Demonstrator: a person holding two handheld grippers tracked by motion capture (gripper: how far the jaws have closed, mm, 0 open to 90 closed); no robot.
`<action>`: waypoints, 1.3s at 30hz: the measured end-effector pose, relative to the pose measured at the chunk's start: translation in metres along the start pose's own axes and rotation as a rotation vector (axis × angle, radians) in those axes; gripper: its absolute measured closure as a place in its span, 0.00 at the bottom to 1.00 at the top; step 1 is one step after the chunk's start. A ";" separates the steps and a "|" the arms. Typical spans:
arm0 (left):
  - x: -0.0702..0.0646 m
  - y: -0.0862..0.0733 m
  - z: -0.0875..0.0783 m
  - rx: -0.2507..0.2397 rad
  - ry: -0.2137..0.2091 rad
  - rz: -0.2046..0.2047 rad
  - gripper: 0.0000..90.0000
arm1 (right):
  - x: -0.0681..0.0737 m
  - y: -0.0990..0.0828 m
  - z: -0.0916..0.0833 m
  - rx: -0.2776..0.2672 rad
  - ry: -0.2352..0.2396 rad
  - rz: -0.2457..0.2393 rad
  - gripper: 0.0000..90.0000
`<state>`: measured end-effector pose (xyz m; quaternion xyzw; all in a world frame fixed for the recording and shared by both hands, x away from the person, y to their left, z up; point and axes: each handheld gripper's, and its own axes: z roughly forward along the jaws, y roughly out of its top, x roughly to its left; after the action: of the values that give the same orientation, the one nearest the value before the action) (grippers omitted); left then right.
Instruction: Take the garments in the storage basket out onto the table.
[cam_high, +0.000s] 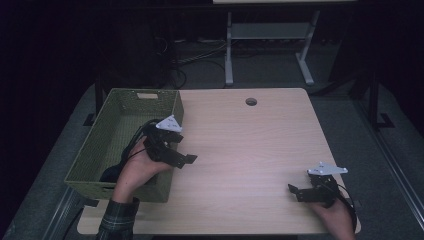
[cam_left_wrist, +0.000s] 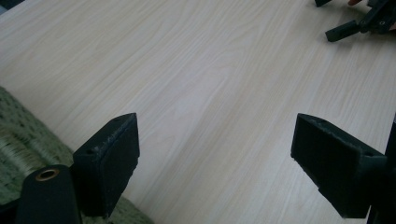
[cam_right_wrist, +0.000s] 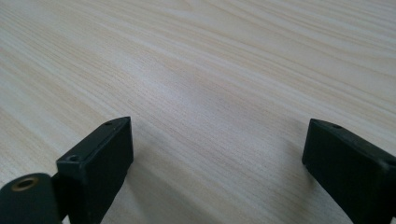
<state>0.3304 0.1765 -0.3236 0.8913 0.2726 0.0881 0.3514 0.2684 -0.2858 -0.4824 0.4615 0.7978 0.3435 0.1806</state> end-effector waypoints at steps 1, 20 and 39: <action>0.001 -0.001 -0.002 -0.003 0.006 -0.002 0.17 | 0.000 0.000 0.000 0.000 0.000 0.000 0.09; 0.015 -0.013 -0.023 -0.014 0.059 -0.047 0.17 | 0.000 0.000 0.000 0.000 0.000 0.000 0.09; 0.036 -0.033 -0.051 -0.036 0.123 -0.114 0.17 | 0.000 0.000 0.000 0.000 -0.001 -0.001 0.09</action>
<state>0.3290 0.2459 -0.3093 0.8607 0.3425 0.1273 0.3545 0.2685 -0.2858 -0.4825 0.4613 0.7978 0.3434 0.1812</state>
